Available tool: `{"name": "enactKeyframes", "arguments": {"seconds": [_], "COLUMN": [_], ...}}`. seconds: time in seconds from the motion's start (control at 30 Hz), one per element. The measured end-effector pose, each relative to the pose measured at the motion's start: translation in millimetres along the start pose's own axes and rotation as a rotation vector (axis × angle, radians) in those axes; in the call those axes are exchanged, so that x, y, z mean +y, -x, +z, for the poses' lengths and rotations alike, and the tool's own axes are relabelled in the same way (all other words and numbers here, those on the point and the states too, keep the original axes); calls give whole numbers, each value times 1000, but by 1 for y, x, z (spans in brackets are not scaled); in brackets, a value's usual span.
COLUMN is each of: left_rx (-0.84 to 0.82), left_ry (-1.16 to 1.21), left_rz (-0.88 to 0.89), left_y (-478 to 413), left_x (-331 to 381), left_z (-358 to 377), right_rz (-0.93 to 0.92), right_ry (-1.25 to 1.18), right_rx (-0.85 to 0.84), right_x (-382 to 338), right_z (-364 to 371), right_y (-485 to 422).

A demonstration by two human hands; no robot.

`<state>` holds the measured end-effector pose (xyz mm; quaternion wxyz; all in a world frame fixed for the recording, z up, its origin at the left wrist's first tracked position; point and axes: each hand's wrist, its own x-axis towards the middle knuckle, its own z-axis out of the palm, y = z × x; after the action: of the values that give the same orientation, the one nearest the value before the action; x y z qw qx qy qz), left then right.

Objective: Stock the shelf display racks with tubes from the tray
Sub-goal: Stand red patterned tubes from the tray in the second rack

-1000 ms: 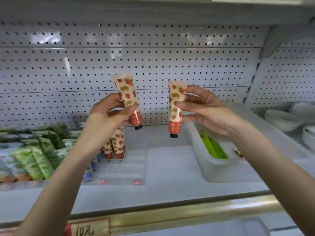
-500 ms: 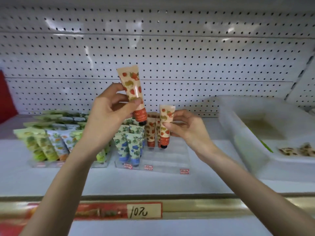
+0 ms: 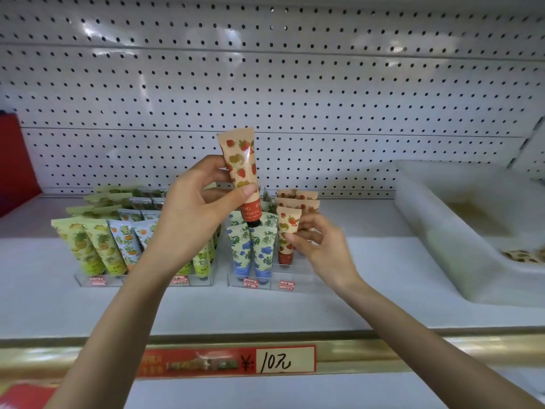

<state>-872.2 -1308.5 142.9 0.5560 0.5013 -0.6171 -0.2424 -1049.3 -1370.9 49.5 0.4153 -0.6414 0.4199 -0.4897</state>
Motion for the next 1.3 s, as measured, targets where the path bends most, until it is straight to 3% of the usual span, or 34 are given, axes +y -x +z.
{"name": "enactKeyframes", "arguments": {"seconds": [0.77, 0.9, 1.07, 1.3], "left_rx": [-20, -50, -118, -111], "left_ry": [31, 30, 39, 3], "left_rz": [-59, -35, 22, 59], "left_y": [8, 9, 12, 15], "left_x": [-5, -3, 1, 4], "left_z": [5, 11, 28, 40], "right_rz": [-25, -102, -186, -200], "right_ry": [108, 4, -111, -168], "right_rx": [-26, 23, -66, -34], "right_x": [-3, -34, -80, -90], "right_z": [-25, -34, -28, -25], "right_y": [0, -1, 5, 13]}}
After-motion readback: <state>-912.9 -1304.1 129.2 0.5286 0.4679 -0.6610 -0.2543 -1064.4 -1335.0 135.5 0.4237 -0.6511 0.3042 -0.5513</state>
